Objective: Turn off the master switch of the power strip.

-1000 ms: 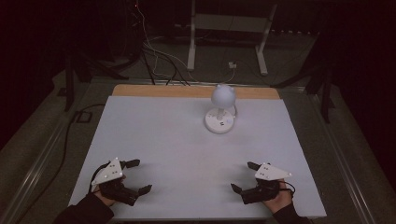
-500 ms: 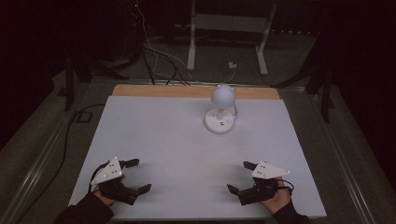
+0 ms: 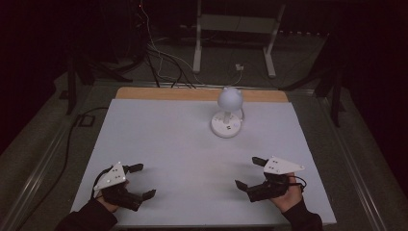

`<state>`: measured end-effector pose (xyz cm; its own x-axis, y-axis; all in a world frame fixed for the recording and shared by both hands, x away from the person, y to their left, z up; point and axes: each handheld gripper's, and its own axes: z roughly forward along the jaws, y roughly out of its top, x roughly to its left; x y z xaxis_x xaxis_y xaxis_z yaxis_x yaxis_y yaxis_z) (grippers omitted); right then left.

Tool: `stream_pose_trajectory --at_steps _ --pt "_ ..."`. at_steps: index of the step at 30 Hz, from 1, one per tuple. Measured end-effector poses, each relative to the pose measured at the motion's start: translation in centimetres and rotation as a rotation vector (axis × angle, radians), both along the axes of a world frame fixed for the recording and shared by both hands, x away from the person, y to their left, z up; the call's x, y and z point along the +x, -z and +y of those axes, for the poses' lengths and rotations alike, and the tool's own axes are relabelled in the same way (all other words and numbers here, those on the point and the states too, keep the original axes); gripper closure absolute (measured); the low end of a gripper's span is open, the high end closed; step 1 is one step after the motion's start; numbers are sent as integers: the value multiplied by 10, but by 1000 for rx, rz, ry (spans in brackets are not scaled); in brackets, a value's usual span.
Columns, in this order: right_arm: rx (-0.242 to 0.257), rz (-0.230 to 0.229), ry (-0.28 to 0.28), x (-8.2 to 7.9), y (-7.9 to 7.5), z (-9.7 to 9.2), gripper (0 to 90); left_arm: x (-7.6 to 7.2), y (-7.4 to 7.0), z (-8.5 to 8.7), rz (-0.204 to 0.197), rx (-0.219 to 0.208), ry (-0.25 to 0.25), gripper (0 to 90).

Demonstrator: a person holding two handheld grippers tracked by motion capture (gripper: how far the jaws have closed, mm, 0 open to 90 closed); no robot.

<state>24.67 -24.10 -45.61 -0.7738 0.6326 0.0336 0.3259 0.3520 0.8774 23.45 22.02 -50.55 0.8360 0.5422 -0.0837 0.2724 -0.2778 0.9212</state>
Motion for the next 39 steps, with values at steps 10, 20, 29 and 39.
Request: stream_pose_trajectory --at_steps 10,20,29,39 --pt "19 -25 7 13 -16 3 4 0 0 0 2 -2 0 4" --pt "15 -43 37 29 -28 2 3 0 0 0 0 -2 -1 4" --pt "20 -47 62 45 -38 3 3 0 0 0 2 -1 -3 4" --pt "28 -54 86 64 -48 6 3 0 -1 0 2 -4 -4 5"
